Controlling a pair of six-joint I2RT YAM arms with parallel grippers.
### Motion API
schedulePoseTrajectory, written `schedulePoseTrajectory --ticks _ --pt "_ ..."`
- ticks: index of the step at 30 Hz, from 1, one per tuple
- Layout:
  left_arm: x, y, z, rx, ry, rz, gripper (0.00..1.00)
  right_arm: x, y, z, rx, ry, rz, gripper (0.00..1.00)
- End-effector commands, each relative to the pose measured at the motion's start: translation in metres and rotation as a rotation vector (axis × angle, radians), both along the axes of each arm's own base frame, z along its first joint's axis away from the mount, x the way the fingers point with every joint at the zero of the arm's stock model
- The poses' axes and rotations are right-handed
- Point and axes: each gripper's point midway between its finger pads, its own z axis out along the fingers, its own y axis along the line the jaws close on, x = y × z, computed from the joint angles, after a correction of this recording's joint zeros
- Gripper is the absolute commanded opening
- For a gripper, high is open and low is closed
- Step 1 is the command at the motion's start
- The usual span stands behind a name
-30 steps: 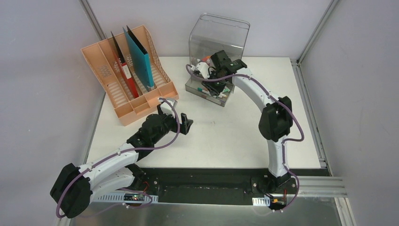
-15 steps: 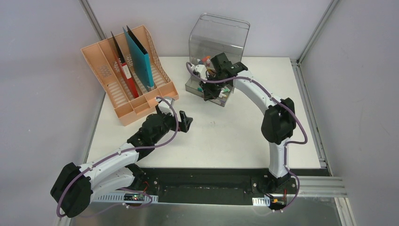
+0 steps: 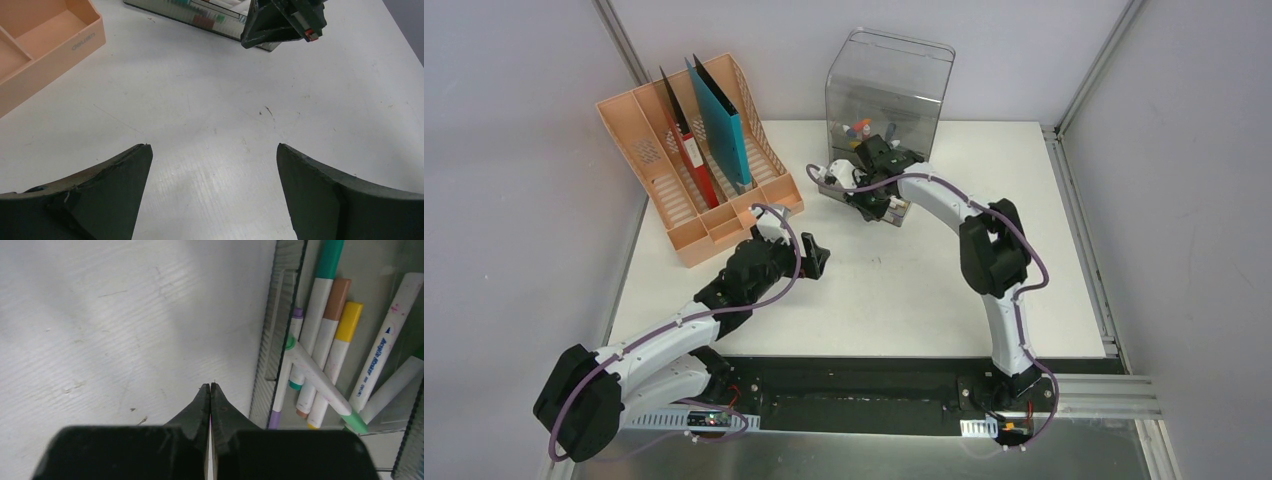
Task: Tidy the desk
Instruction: Close the drawer in the storage box.
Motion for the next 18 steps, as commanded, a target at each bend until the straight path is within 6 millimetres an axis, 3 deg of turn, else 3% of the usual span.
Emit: schedulePoseTrajectory --ticks 1,7,14,18 --pt "0.005 0.003 0.005 -0.019 0.003 0.029 0.99 0.033 -0.003 -0.003 -0.063 -0.156 -0.004 0.00" --pt "0.004 0.004 0.006 -0.020 0.008 0.033 0.99 0.062 -0.015 -0.016 -0.164 -0.274 -0.053 0.00" --pt "0.004 0.006 0.007 -0.019 0.011 0.038 0.99 0.108 -0.028 -0.005 -0.244 -0.531 -0.139 0.00" --pt "0.004 0.006 0.007 -0.020 0.011 0.040 0.99 0.118 -0.033 -0.007 -0.282 -0.599 -0.142 0.00"
